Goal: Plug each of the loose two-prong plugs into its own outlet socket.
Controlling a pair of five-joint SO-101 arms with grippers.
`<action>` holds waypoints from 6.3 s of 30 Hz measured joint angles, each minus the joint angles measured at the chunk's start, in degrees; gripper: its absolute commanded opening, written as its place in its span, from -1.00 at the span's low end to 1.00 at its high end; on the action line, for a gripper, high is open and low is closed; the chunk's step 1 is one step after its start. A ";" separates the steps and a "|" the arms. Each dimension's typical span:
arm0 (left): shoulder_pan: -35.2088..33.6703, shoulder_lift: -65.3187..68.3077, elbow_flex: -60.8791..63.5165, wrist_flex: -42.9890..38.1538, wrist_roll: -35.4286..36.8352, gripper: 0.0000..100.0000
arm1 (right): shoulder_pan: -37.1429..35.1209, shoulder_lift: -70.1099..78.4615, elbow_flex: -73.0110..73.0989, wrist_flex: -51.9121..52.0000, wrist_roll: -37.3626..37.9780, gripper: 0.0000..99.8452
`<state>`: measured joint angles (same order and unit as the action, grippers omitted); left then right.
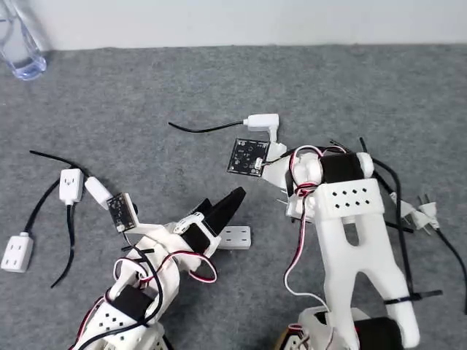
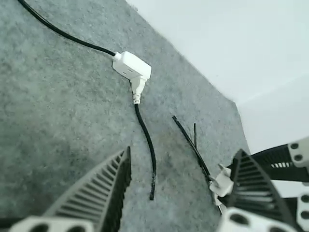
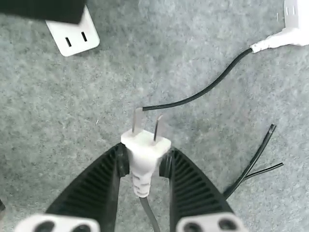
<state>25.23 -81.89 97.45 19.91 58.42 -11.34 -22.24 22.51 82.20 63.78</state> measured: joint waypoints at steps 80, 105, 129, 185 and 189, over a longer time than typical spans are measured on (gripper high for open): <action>2.20 0.00 0.09 0.00 -0.09 -0.36 | 0.44 -0.35 -14.42 14.42 -19.60 -0.98; -24.70 0.00 0.09 11.87 -10.99 -0.36 | -13.10 39.30 -33.14 18.29 -49.14 -0.98; -20.48 0.00 0.00 18.20 -19.87 -0.36 | -19.60 36.48 -25.49 18.29 -52.66 -0.98; -19.52 0.00 0.00 18.90 -21.80 -0.36 | 2.20 43.69 -29.36 18.37 -11.60 -0.98; -19.52 0.00 0.00 18.90 -21.80 -0.36 | 5.63 43.96 -26.37 18.37 -0.35 -0.98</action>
<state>5.71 -81.89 97.45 38.81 36.62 -5.71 21.71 -3.87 100.57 63.43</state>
